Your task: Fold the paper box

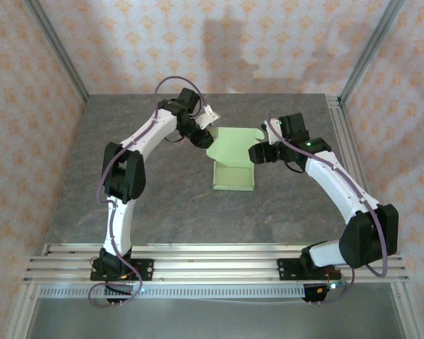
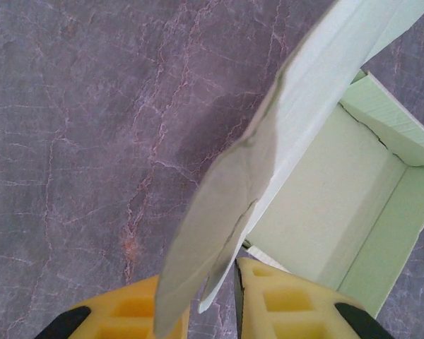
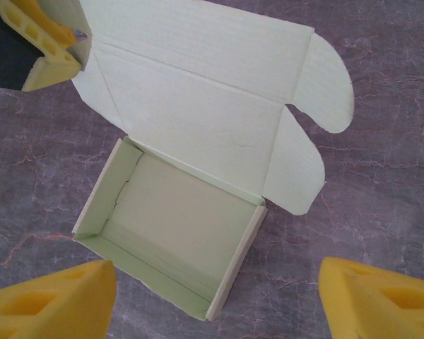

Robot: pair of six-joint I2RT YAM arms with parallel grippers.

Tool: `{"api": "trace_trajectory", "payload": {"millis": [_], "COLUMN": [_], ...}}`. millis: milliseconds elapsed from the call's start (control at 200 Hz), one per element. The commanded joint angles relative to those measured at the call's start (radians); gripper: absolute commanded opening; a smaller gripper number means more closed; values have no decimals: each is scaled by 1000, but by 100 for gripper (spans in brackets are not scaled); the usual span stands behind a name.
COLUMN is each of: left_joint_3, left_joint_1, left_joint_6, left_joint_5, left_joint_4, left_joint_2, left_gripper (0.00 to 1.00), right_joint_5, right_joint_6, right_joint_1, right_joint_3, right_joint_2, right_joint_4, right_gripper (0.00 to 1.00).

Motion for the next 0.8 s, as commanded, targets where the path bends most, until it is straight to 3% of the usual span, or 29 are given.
{"api": "trace_trajectory", "payload": {"millis": [0, 180, 561, 791], "left_joint_3": [33, 31, 19, -28], "left_joint_1": [-3, -3, -4, -6], "left_joint_6": [19, 25, 38, 67], "left_joint_5": [18, 20, 24, 24], "left_joint_4": [-34, -36, -42, -22], "left_joint_2": [19, 14, -16, -56], "left_gripper": [23, 10, 11, 3], "right_joint_5": [20, 27, 35, -7], "right_joint_6": [-6, -3, -3, -58], "right_joint_1": [-2, -1, -2, -48], "right_joint_3": [36, 37, 45, 71], "right_joint_2": [-2, -2, 1, 31], "right_joint_4": [-15, -18, -16, 3], "right_gripper": [76, 76, 76, 75]}}
